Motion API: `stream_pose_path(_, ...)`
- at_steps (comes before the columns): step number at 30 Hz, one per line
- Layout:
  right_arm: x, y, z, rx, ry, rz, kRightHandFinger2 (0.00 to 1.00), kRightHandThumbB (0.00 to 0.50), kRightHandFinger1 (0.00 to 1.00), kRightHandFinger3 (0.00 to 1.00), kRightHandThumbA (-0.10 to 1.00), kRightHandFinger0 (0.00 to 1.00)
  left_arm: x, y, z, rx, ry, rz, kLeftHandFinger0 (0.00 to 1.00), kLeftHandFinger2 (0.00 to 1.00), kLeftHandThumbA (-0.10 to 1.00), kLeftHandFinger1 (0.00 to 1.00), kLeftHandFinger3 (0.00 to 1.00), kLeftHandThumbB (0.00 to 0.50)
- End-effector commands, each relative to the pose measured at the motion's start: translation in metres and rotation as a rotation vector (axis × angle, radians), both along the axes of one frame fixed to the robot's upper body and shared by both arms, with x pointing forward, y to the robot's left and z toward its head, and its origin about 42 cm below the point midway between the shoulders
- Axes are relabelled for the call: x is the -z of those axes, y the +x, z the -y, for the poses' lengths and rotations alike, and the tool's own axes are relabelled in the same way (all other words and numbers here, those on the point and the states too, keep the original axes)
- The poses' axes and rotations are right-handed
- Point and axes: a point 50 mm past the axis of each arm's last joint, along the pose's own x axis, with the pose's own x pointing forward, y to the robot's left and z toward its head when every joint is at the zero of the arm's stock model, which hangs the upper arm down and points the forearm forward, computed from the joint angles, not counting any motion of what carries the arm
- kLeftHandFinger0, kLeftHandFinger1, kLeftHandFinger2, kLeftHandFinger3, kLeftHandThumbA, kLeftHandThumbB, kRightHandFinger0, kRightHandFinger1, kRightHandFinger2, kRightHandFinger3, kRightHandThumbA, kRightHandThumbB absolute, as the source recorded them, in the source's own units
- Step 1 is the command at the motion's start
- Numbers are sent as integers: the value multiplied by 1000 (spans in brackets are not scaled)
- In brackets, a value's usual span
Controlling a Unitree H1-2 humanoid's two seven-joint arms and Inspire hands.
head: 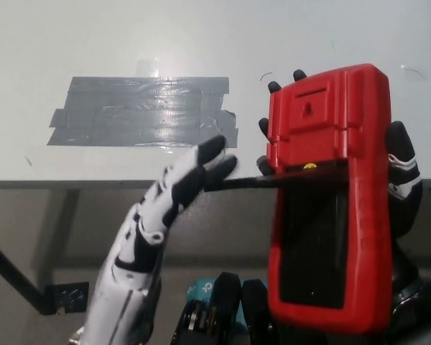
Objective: The robot first picks the multimeter with right hand and then unfolds the black stand on the back of it using left hand
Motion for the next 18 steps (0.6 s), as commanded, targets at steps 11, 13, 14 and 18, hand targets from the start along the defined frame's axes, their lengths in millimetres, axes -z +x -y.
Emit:
stream_pose_path(11, -21, -12, -5, -7, 89, 53, 6, 132, 0, 45, -100, 0, 20, -5, 15, 68, -17, -34, 1000, 686, 1000, 564, 1000, 377)
stream_pose_path(13, -22, -14, -6, -16, 112, 34, 17, 143, 0, 32, -100, 0, 23, -4, 15, 63, 3, -46, 1000, 670, 1000, 527, 1000, 367)
stream_pose_path(14, -22, -14, -7, -18, 113, 34, 22, 144, 0, 32, -100, 0, 23, -4, 15, 60, 7, -48, 1000, 667, 1000, 523, 1000, 367)
stream_pose_path(18, -26, -15, -10, -20, 143, 43, 54, 143, 0, 30, -100, 0, 26, -4, 15, 47, 27, -65, 1000, 642, 1000, 524, 1000, 350)
